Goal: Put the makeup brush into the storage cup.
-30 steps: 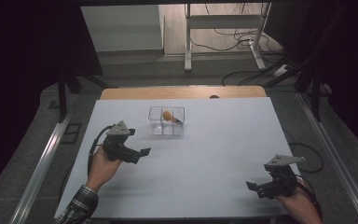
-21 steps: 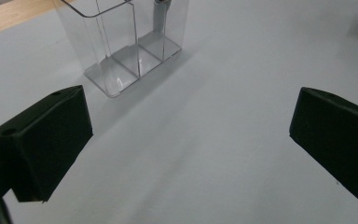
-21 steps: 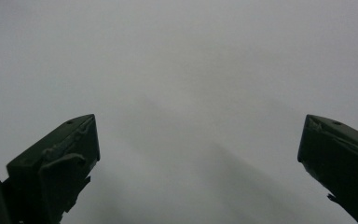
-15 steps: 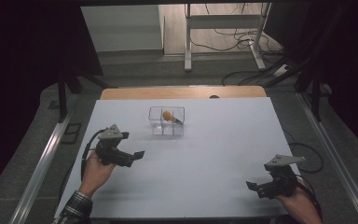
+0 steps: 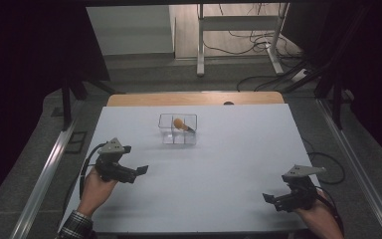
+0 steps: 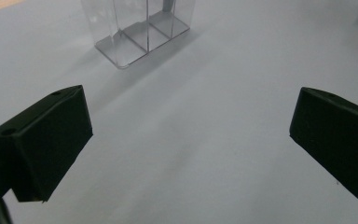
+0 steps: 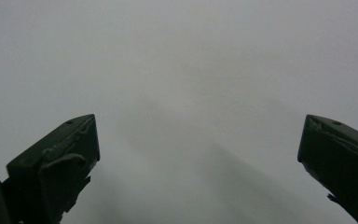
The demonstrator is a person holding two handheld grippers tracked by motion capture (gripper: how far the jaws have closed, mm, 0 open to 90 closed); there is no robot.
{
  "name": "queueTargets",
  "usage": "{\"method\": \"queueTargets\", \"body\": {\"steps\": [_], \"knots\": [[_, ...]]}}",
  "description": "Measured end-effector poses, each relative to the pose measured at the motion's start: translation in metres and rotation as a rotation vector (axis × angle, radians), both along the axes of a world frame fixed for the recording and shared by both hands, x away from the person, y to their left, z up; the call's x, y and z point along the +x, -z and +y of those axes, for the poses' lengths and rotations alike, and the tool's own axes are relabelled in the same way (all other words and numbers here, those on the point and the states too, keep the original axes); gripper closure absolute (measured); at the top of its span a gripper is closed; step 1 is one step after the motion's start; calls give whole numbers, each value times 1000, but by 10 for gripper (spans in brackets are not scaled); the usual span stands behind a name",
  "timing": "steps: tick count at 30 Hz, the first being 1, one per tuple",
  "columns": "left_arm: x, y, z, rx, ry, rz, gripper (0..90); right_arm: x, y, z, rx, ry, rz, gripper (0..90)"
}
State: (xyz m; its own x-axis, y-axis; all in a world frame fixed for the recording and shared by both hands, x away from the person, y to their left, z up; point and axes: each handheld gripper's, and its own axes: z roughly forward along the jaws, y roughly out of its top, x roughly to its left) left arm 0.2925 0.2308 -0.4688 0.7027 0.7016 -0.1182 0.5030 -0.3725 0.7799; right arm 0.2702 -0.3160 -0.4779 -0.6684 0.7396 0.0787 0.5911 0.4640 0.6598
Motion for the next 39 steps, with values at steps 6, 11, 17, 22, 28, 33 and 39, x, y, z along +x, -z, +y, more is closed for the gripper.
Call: {"method": "queueTargets", "body": {"steps": [6,11,17,22,28,33,39], "knots": [[-7,2,4,25,-14,2,0,0,0,0,-1,-1,0,0],[-12,4,8,26,-25,9,0,0,0,0,-3,-2,1,0],[-19,5,13,33,-52,13,0,0,0,0,-3,-2,1,0],[-23,6,17,33,-71,22,0,0,0,0,-3,-1,1,0],[-30,7,20,42,-79,28,0,0,0,0,-5,-3,0,0],[-36,8,24,53,-91,32,0,0,0,1,-6,-2,2,0],[-43,11,32,69,-116,47,0,0,0,1,-12,-4,1,0]]}}
